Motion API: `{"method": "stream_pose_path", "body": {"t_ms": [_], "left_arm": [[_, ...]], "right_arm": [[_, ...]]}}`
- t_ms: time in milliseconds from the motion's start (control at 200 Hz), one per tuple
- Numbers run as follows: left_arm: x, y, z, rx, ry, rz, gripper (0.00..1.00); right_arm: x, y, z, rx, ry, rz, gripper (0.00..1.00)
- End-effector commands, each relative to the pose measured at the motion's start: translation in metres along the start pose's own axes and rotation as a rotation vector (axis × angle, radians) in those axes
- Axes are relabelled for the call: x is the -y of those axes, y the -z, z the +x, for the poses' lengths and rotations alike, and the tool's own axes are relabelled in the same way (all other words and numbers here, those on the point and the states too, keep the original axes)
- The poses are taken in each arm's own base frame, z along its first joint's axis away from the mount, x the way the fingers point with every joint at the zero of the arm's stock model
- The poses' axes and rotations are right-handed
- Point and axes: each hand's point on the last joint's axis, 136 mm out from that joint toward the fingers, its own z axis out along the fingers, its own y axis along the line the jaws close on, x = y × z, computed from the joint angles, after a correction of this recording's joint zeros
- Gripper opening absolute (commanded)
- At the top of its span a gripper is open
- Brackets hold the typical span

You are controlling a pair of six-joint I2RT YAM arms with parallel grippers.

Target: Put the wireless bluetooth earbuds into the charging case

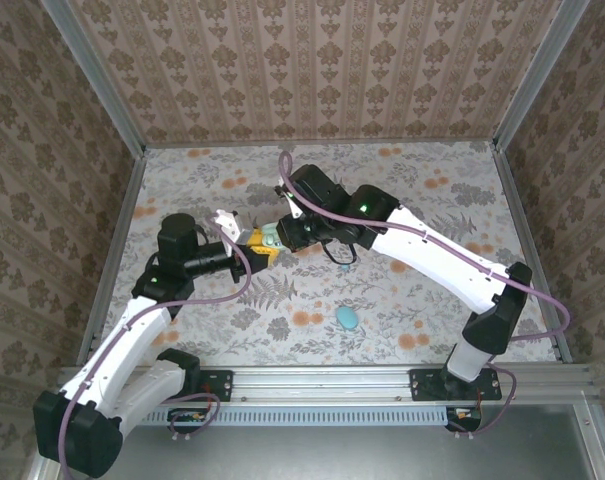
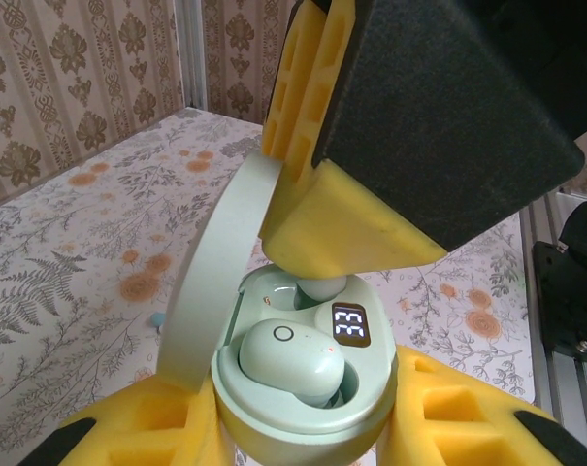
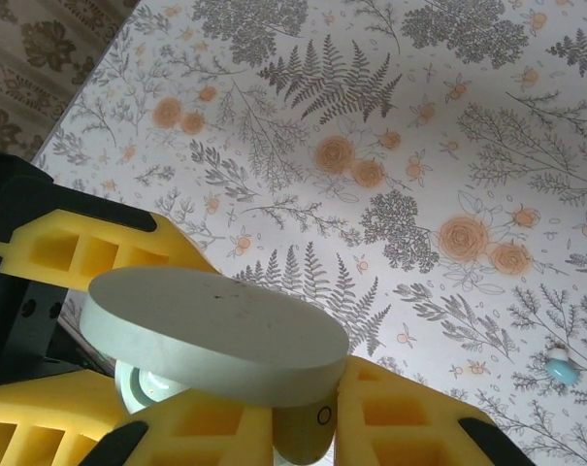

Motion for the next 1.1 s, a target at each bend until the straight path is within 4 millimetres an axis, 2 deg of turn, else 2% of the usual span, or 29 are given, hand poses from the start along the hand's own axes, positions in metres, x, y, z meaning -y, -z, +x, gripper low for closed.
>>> {"method": "stream_pose_path", "body": {"t_ms": [0, 525, 640, 1095], "left_arm": [[0.0015, -0.0017, -0.0111, 0.026, -0.030, 0.013, 0.00], [0.0023, -0.0009, -0.0164, 0.033, 0.002, 0.025, 0.00], [0.0029, -0.0006, -0.0170, 0.034, 0.001, 0.027, 0.00], [0.0040, -0.0007, -0.0147, 0.031, 0.005, 0.031, 0.00]], "right_arm": [[-0.0509, 0.0011, 0.0077, -0.024, 0.114, -0.150, 0.18], [-0.0543, -0.0040, 0.0117, -0.024, 0.124, -0.161, 0.22], [-0.0557, -0.0014, 0.0103, -0.018, 0.115, -0.169, 0.27], [-0.0586, 0.0021, 0.0054, 0.001, 0.095, -0.189, 0.29]]}}
